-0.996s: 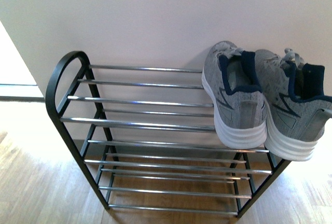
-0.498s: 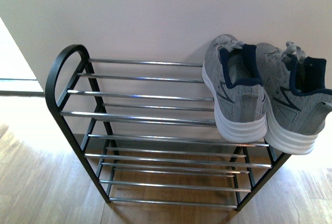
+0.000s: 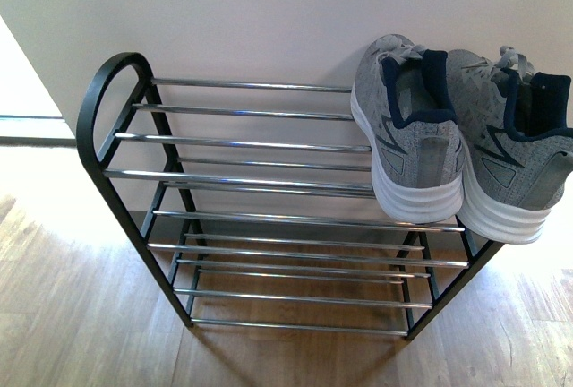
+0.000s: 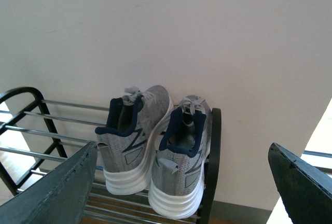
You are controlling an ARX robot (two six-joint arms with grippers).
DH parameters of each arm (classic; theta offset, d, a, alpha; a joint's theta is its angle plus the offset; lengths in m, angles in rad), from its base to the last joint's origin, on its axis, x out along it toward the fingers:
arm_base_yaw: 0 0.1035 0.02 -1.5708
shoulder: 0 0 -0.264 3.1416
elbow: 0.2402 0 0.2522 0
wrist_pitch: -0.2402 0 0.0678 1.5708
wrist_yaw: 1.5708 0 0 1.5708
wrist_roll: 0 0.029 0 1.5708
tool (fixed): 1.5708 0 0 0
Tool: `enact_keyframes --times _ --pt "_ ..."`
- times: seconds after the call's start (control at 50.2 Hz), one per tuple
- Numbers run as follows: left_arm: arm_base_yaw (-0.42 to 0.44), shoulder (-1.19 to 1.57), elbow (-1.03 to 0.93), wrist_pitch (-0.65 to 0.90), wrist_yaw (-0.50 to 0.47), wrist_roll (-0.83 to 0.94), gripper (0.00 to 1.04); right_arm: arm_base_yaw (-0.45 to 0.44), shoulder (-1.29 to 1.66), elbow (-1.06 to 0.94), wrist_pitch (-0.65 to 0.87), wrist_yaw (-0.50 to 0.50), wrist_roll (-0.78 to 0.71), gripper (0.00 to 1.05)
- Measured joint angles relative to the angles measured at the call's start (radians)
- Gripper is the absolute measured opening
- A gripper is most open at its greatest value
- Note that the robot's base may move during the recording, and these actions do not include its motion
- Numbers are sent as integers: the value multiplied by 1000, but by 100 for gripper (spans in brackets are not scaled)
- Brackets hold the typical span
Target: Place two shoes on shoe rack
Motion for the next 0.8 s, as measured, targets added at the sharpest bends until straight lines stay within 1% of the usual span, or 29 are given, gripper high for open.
enact_keyframes --times 0.797 --pt "0 0 0 0 0 0 95 0 0 0 0 0 0 95"
